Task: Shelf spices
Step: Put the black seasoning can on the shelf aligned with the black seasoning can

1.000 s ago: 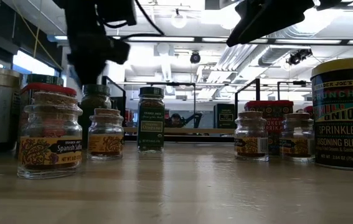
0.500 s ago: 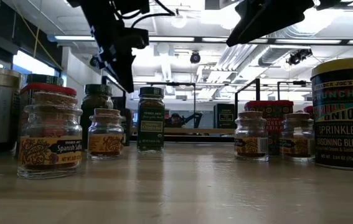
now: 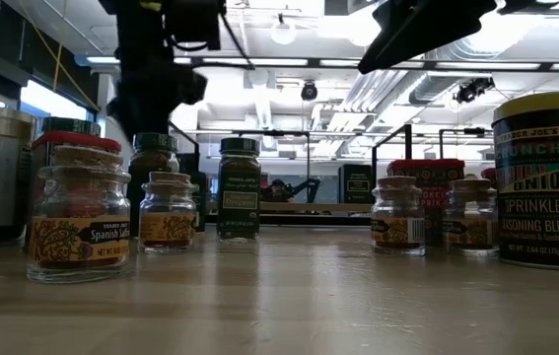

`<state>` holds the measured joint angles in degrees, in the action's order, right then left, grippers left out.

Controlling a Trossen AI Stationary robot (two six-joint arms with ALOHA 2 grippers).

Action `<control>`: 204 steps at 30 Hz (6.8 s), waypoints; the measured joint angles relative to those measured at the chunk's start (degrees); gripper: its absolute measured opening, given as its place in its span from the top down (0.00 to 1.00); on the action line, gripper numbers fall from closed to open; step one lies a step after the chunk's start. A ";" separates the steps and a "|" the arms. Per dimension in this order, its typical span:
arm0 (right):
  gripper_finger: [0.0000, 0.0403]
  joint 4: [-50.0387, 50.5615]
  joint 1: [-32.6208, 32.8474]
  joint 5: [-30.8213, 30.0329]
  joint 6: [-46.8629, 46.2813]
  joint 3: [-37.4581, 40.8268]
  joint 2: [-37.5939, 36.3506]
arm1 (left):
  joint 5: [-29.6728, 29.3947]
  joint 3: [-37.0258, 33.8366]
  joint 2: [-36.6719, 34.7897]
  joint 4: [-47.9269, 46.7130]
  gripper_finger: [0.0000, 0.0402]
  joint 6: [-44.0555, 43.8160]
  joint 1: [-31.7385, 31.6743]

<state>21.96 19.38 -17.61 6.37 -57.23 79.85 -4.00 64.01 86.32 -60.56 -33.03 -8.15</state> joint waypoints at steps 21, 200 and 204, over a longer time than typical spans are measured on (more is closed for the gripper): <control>0.54 -0.02 0.00 0.00 0.04 0.00 0.00 | 12.70 -8.13 7.35 37.89 0.89 1.74 -5.66; 0.58 32.17 -52.11 9.31 28.60 -26.34 22.80 | -26.65 -2.38 -15.30 17.63 0.91 -8.99 26.70; 0.58 32.28 -52.11 9.31 28.62 -26.34 22.80 | -26.65 -2.36 -15.28 17.69 0.91 -8.97 26.70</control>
<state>54.24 -32.73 -8.29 34.99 -83.57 102.65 -30.65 61.64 71.04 -42.88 -42.00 18.55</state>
